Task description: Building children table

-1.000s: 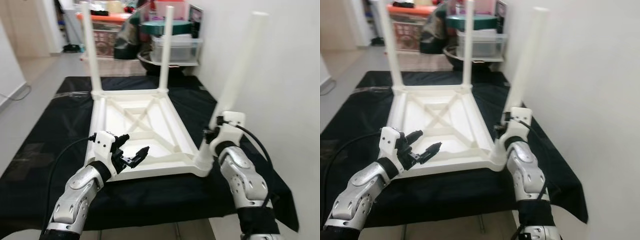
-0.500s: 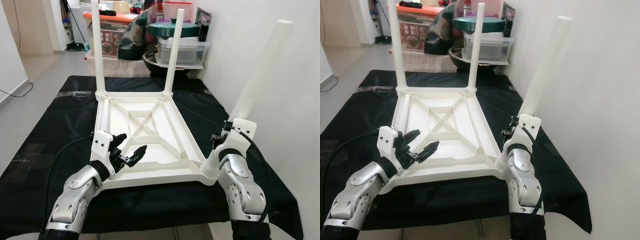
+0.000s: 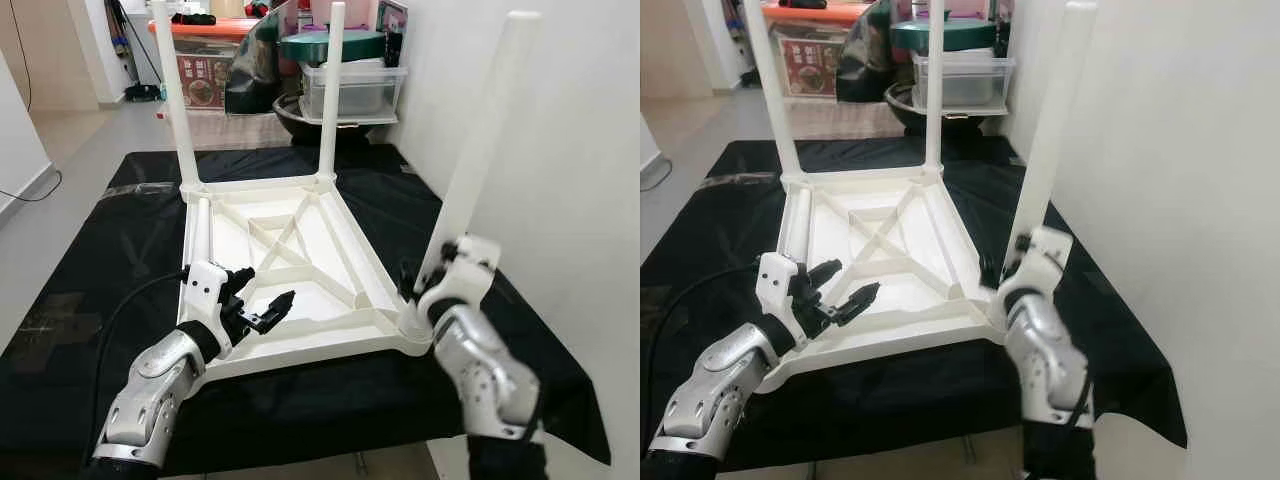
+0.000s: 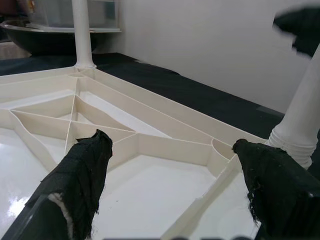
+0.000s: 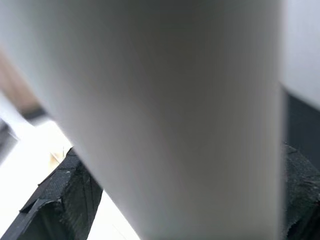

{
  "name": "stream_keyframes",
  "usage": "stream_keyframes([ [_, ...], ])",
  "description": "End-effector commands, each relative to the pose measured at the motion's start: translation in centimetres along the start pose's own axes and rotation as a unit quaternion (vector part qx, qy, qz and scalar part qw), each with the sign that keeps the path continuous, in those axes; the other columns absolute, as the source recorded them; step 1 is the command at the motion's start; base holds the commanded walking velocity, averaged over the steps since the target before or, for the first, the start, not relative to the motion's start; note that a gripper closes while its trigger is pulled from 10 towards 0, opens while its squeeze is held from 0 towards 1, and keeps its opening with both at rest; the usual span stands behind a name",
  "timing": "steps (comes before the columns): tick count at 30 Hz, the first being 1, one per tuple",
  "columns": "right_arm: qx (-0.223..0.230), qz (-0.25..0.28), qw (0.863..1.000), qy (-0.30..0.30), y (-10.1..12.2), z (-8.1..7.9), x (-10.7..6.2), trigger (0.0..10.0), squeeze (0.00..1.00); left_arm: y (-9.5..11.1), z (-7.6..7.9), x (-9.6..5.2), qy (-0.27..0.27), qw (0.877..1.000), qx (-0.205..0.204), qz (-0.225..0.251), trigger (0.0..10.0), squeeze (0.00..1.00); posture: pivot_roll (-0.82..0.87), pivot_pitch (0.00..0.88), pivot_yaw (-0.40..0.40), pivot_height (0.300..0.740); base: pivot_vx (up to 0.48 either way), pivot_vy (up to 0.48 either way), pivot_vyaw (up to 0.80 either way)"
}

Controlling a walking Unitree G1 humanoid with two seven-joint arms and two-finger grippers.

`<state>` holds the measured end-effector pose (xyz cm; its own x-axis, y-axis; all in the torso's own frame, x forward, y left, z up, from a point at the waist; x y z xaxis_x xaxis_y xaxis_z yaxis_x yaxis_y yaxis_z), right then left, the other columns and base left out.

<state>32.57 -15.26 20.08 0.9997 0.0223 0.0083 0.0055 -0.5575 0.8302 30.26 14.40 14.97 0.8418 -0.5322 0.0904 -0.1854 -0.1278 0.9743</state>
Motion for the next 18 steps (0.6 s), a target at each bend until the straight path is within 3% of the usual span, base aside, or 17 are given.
stream_keyframes([
  [1, 0.000, -0.005, 0.997, 0.075, 1.0, -0.6, 0.0, 10.0, 0.00, -0.3, 0.2, 0.2, -0.005, 1.000, -0.001, -0.005, 10.0, 0.00, 0.02, 0.000, -0.076, 0.740, 0.000, 0.000, 0.00],
  [6, -0.036, -0.026, 0.986, 0.161, 2.3, -0.3, 0.0, 10.0, 0.00, -0.3, 0.3, 0.3, -0.006, 1.000, -0.002, -0.003, 10.0, 0.00, 0.01, 0.000, -0.078, 0.740, 0.000, 0.000, 0.00],
  [7, -0.066, -0.054, 0.978, 0.190, 2.4, 0.2, 0.1, 10.0, 0.00, -0.2, 0.3, 0.3, -0.006, 1.000, -0.002, -0.002, 10.0, 0.00, 0.01, 0.000, -0.078, 0.740, 0.000, 0.000, 0.00],
  [11, -0.071, -0.074, 0.972, 0.211, 2.4, 0.5, 0.2, 10.0, 0.00, -0.2, 0.3, 0.3, -0.006, 1.000, -0.002, -0.002, 10.0, 0.00, 0.02, 0.000, -0.080, 0.740, 0.000, 0.000, 0.00],
  [13, -0.099, -0.108, 0.956, 0.252, 2.3, 1.2, 0.5, 10.0, 0.00, -0.2, 0.3, 0.4, -0.007, 1.000, -0.002, -0.002, 10.0, 0.00, 0.02, 0.000, -0.086, 0.740, 0.000, 0.000, 0.00],
  [14, -0.099, -0.108, 0.956, 0.252, 2.3, 1.2, 0.5, 10.0, 0.00, -0.2, 0.3, 0.4, -0.007, 1.000, -0.002, -0.002, 10.0, 0.00, 0.02, 0.000, -0.086, 0.740, 0.000, 0.000, 0.00],
  [15, -0.113, -0.130, 0.943, 0.284, 2.3, 1.4, 0.6, 10.0, 0.00, -0.2, 0.3, 0.4, -0.007, 1.000, -0.002, -0.002, 10.0, 0.00, 0.03, 0.000, -0.089, 0.740, 0.000, 0.000, 0.00],
  [16, -0.113, -0.130, 0.943, 0.284, 2.3, 1.4, 0.6, 10.0, 0.00, -0.2, 0.3, 0.4, -0.007, 1.000, -0.002, -0.002, 10.0, 0.00, 0.03, 0.000, -0.089, 0.740, 0.000, 0.000, 0.00],
  [18, -0.121, -0.169, 0.912, 0.353, 2.3, 1.3, 0.9, 10.0, 0.00, -0.2, 0.3, 0.4, -0.009, 1.000, -0.001, -0.002, 10.0, 0.00, 0.04, 0.000, -0.097, 0.740, 0.000, 0.000, 0.00],
])
Point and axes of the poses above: a point about 5 cm out from each wrist's last joint towards the gripper, its own x axis pointing out of the wrist towards the gripper, its own y axis along the axis of the wrist's last joint, z = x × y, the point moved 1 cm from there along x, pointing out of the wrist towards the gripper, and after that the axes turned 15 degrees about x, right-handed, at the moved point
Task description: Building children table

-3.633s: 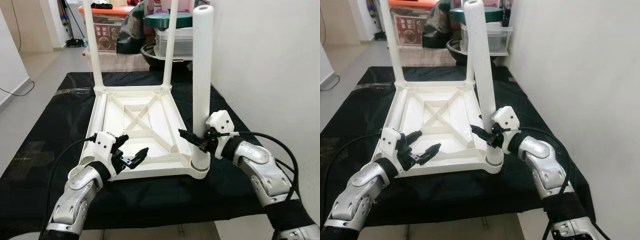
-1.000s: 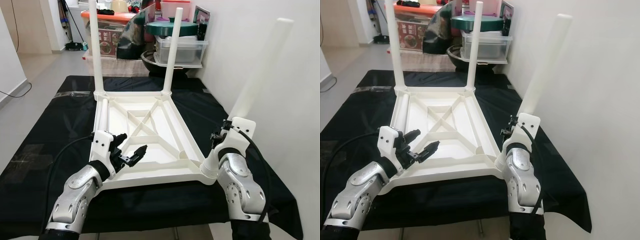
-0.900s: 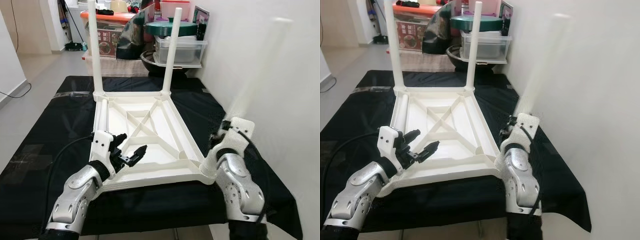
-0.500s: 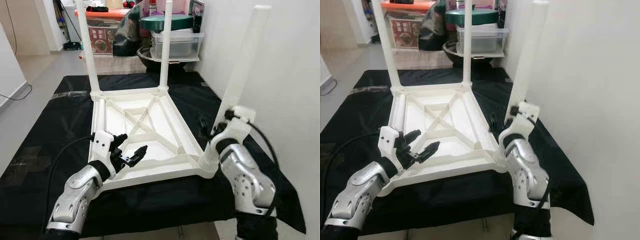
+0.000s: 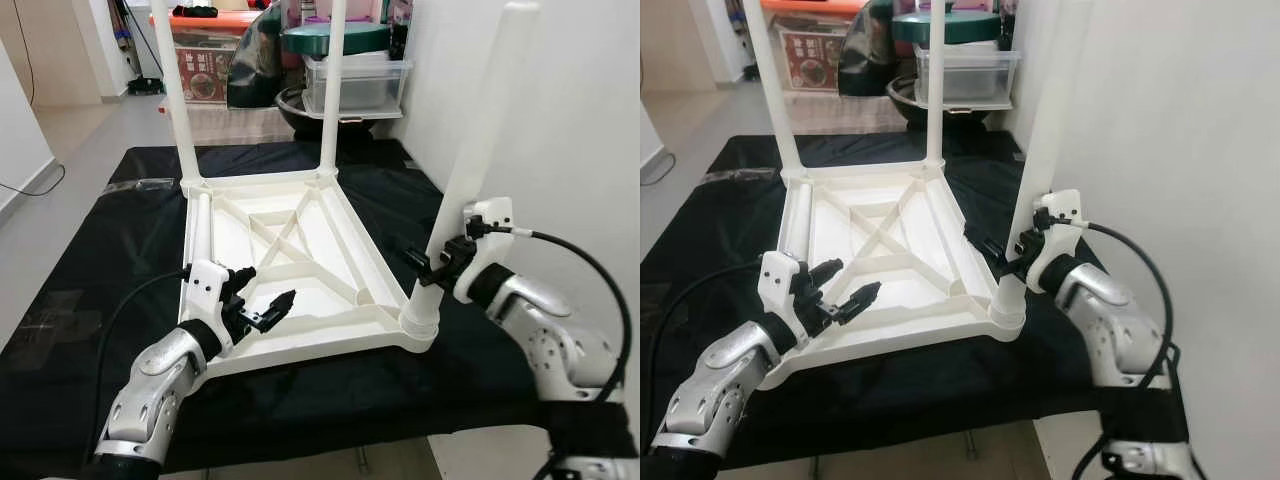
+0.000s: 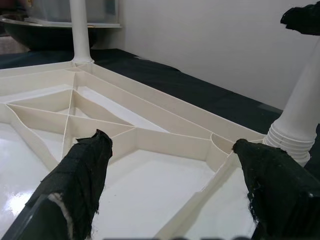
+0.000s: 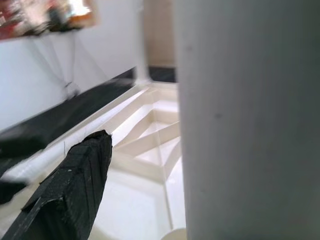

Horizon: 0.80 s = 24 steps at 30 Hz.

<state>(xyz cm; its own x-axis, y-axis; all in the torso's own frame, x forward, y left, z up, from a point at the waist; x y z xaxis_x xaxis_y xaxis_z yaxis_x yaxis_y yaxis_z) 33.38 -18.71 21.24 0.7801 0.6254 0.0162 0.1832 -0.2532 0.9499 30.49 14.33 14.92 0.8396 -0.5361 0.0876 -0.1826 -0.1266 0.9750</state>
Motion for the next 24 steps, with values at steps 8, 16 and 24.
stream_keyframes([
  [8, -0.007, -0.070, 0.984, 0.166, -0.4, -0.8, 1.1, 5.1, 0.00, -0.1, 0.5, 0.2, -0.009, 1.000, 0.000, -0.001, 10.0, 0.00, 0.06, 0.000, -0.112, 0.740, 0.000, 0.000, 0.00],
  [16, -0.030, -0.063, 0.998, 0.005, -1.8, 2.6, 2.7, 0.0, 0.00, -0.1, 0.5, 0.1, -0.009, 1.000, -0.001, 0.000, 10.0, 0.00, 0.06, 0.000, -0.112, 0.740, 0.000, 0.000, 0.00],
  [24, 0.040, 0.023, 0.956, -0.289, -2.3, 5.4, 2.2, 0.0, 0.00, -0.1, 0.5, 0.0, -0.010, 1.000, -0.002, 0.000, 10.0, 0.00, 0.06, 0.000, -0.109, 0.740, 0.000, 0.000, 0.00],
])
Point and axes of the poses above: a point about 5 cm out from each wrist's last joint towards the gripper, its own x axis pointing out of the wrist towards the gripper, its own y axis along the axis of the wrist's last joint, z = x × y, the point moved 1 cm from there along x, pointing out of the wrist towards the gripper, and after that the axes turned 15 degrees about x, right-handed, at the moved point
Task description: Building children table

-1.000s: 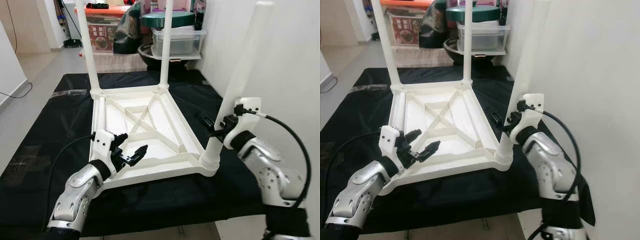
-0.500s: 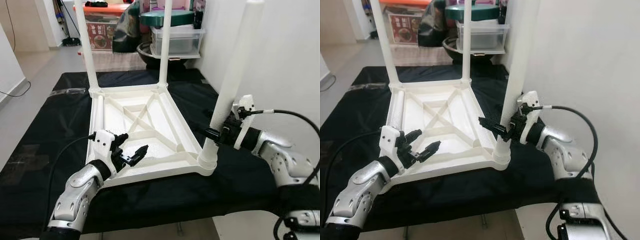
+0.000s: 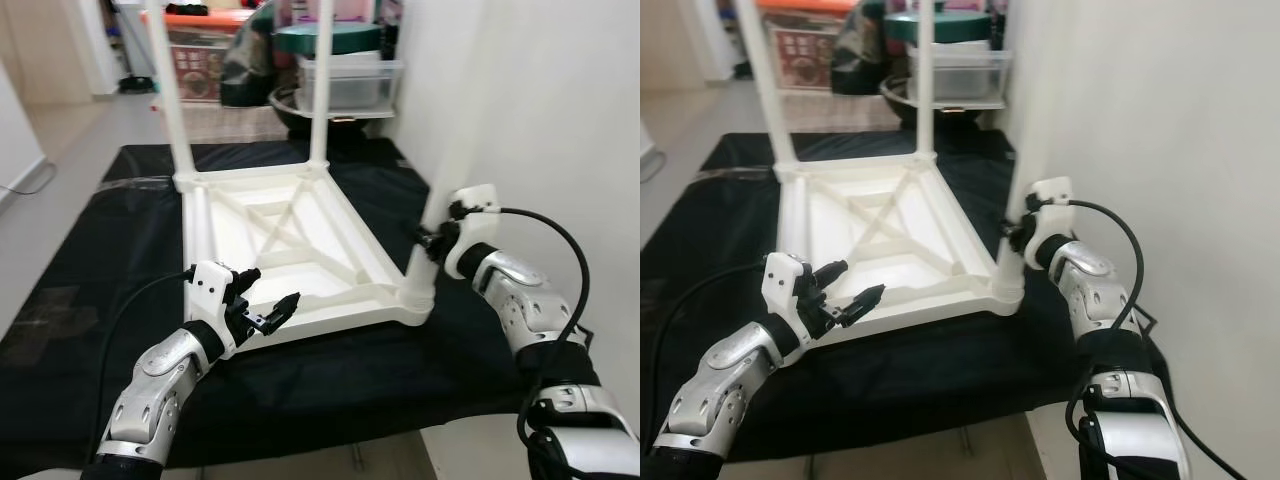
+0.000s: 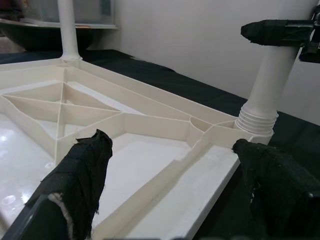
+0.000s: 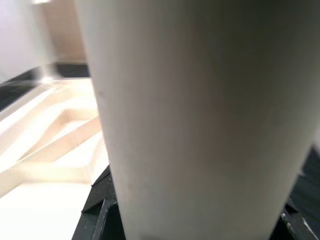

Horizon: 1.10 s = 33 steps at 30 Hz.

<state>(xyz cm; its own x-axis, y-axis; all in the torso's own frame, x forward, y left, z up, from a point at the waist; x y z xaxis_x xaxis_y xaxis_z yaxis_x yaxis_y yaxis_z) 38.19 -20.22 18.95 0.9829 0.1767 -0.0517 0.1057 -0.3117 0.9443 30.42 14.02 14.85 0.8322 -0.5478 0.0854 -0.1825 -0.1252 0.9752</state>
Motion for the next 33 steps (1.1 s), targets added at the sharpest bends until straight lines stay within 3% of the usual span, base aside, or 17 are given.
stream_keyframes([
  [1, 0.048, -0.005, 0.995, -0.083, -1.8, -0.5, -1.0, 0.0, 0.00, 0.0, 0.1, -0.1, -0.002, 1.000, -0.001, -0.001, 10.0, 0.00, 0.06, 0.000, -0.112, 0.740, 0.000, 0.000, 0.00],
  [4, 0.087, 0.015, 0.987, -0.131, -2.8, -2.8, -2.6, 0.0, 0.00, 0.0, 0.1, -0.1, -0.001, 1.000, -0.001, -0.001, 10.0, 0.00, 0.06, 0.000, -0.104, 0.740, 0.000, 0.000, 0.00],
  [9, 0.080, 0.005, 0.986, -0.148, -3.9, -5.9, -3.2, 0.0, 0.00, 0.0, 0.3, 0.0, -0.002, 1.000, 0.000, -0.002, 10.0, 0.00, 0.05, 0.000, -0.087, 0.740, 0.000, 0.000, 0.00],
  [10, 0.071, 0.000, 0.989, -0.130, -3.7, -6.5, -3.1, 10.0, 0.00, 0.0, 0.3, 0.1, -0.005, 1.000, -0.002, -0.002, 10.0, 0.00, 0.03, 0.000, -0.077, 0.740, 0.000, 0.000, 0.00],
  [13, 0.073, 0.002, 0.993, -0.093, -3.3, -7.6, -3.0, 10.0, 0.00, 0.0, 0.3, 0.1, -0.010, 1.000, -0.005, -0.002, 10.0, 0.00, 0.03, 0.000, -0.076, 0.740, 0.000, 0.000, 0.00],
  [14, 0.079, 0.005, 0.994, -0.078, -3.0, -7.9, -3.2, 10.0, 1.00, 0.0, 0.3, 0.2, -0.012, 1.000, -0.006, -0.002, 10.0, 0.00, 0.03, 0.000, -0.080, 0.740, 0.000, 0.000, 0.00],
  [17, 0.098, 0.016, 0.995, 0.002, -1.6, -8.4, -3.3, 10.0, 1.00, 0.0, 0.4, 0.3, -0.010, 1.000, -0.006, 0.000, 10.0, 0.00, 0.03, 0.000, -0.086, 0.740, 0.000, 0.000, 0.00],
  [19, 0.098, 0.016, 0.995, 0.002, -1.6, -8.4, -3.3, 10.0, 1.00, 0.0, 0.4, 0.3, -0.010, 1.000, -0.006, 0.000, 10.0, 0.00, 0.03, 0.000, -0.086, 0.740, 0.000, 0.000, 0.00],
  [20, 0.102, 0.019, 0.994, 0.039, -1.0, -8.7, -3.5, 10.0, 0.91, 0.0, 0.4, 0.3, -0.008, 1.000, -0.005, 0.000, 10.0, 0.00, 0.04, 0.000, -0.088, 0.740, 0.000, 0.000, 0.00],
  [21, 0.095, 0.023, 0.989, 0.112, 0.1, -9.0, -3.7, 10.0, 0.00, 0.0, 0.4, 0.3, -0.006, 1.000, -0.005, 0.000, 10.0, 0.00, 0.04, 0.000, -0.093, 0.740, 0.000, 0.000, 0.00],
  [26, 0.058, 0.021, 0.964, 0.257, 1.7, -9.0, -4.8, 10.0, 0.00, -0.1, 0.4, 0.3, -0.004, 1.000, -0.004, 0.000, 10.0, 0.00, 0.04, 0.000, -0.093, 0.740, 0.000, 0.000, 0.00],
  [27, 0.026, 0.009, 0.948, 0.317, 1.8, -9.0, -5.4, 10.0, 0.00, -0.1, 0.4, 0.4, -0.005, 1.000, -0.004, 0.000, 10.0, 0.00, 0.05, 0.000, -0.095, 0.740, 0.000, 0.000, 0.00],
  [28, 0.026, 0.009, 0.948, 0.317, 1.8, -9.0, -5.4, 10.0, 0.00, -0.1, 0.4, 0.4, -0.005, 1.000, -0.004, 0.000, 10.0, 0.00, 0.05, 0.000, -0.095, 0.740, 0.000, 0.000, 0.00],
  [30, -0.012, -0.053, 0.904, 0.424, 0.6, -9.4, -6.7, 10.0, 0.00, -0.2, 0.5, 0.4, -0.008, 1.000, -0.004, -0.001, 10.0, 0.00, 0.05, 0.000, -0.103, 0.740, 0.000, 0.000, 0.00],
  [31, -0.012, -0.053, 0.904, 0.424, 0.6, -9.4, -6.7, 10.0, 0.00, -0.2, 0.5, 0.4, -0.008, 1.000, -0.004, -0.001, 10.0, 0.00, 0.05, 0.000, -0.103, 0.740, 0.000, 0.000, 0.00],
  [32, -0.022, -0.082, 0.879, 0.469, -0.3, -10.1, -7.3, 10.0, 0.00, -0.2, 0.5, 0.4, -0.009, 1.000, -0.004, -0.001, 10.0, 0.00, 0.05, 0.000, -0.103, 0.740, 0.000, 0.000, 0.00],
  [33, -0.022, -0.082, 0.879, 0.469, -0.3, -10.1, -7.3, 10.0, 0.00, -0.2, 0.5, 0.4, -0.009, 1.000, -0.004, -0.001, 10.0, 0.00, 0.05, 0.000, -0.103, 0.740, 0.000, 0.000, 0.00],
])
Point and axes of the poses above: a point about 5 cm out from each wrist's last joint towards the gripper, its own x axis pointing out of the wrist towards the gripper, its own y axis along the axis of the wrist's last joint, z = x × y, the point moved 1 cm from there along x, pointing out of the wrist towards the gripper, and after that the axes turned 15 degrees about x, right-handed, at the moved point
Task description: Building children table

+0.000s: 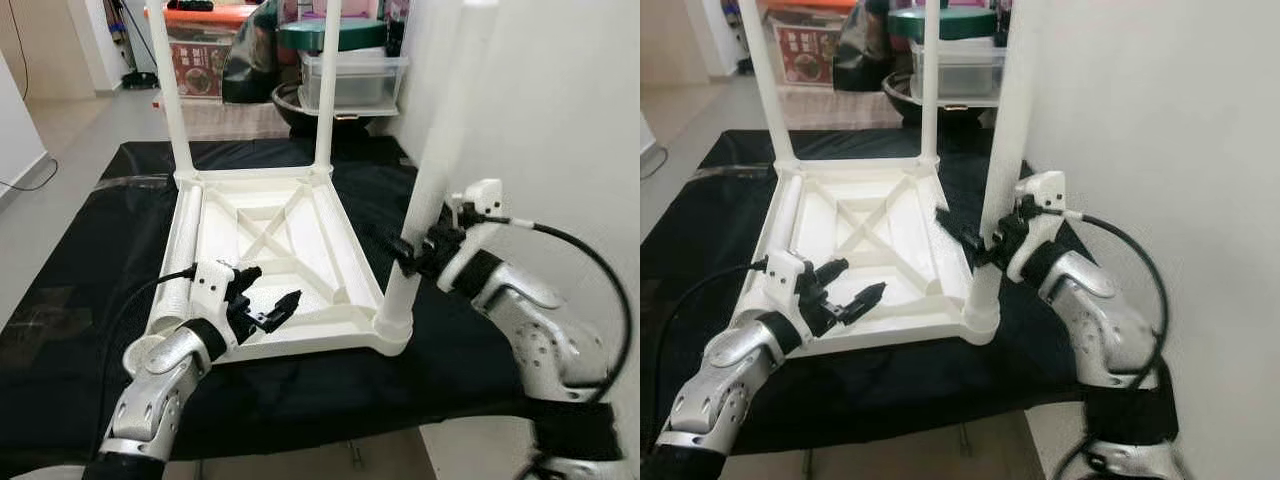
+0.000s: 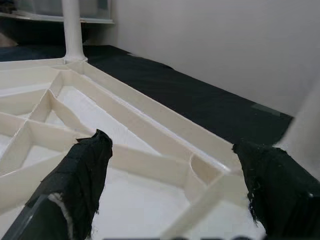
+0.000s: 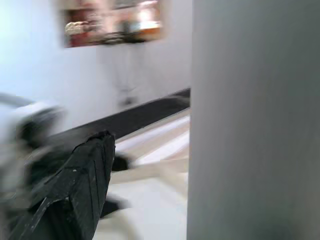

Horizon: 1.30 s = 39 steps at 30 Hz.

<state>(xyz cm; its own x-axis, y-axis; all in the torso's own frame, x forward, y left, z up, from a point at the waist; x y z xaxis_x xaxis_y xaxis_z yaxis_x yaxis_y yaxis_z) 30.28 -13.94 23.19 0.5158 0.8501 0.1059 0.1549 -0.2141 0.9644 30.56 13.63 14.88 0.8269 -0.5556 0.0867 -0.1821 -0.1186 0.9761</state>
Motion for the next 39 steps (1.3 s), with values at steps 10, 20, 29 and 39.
stream_keyframes([
  [10, 0.010, -0.073, 0.993, 0.092, -3.4, -1.9, 2.9, 0.0, 0.00, -0.3, 0.2, 0.0, -0.002, 1.000, -0.002, -0.003, 10.0, 0.00, 0.07, 0.000, -0.121, 0.740, 0.000, 0.000, 0.00],
  [20, 0.060, -0.003, 0.895, -0.442, -4.0, 8.1, -0.2, 0.0, 0.00, -0.3, 0.3, 0.0, -0.005, 1.000, -0.008, 0.000, 10.0, 0.00, 0.06, 0.000, -0.117, 0.740, 0.000, 0.000, 0.00],
  [29, 0.078, 0.022, 0.865, -0.495, -6.0, 3.9, 1.4, 10.0, 0.00, -0.2, 0.4, 0.0, -0.004, 1.000, -0.007, 0.000, 10.0, 0.00, 0.05, 0.000, -0.107, 0.740, 0.000, 0.000, 0.00],
  [39, 0.077, 0.122, 0.914, -0.380, -0.7, 3.7, 2.4, 10.0, 0.00, -0.2, 0.4, 0.1, -0.002, 1.000, -0.008, 0.002, 10.0, 0.00, 0.04, 0.000, -0.114, 0.740, 0.000, 0.000, 0.00],
])
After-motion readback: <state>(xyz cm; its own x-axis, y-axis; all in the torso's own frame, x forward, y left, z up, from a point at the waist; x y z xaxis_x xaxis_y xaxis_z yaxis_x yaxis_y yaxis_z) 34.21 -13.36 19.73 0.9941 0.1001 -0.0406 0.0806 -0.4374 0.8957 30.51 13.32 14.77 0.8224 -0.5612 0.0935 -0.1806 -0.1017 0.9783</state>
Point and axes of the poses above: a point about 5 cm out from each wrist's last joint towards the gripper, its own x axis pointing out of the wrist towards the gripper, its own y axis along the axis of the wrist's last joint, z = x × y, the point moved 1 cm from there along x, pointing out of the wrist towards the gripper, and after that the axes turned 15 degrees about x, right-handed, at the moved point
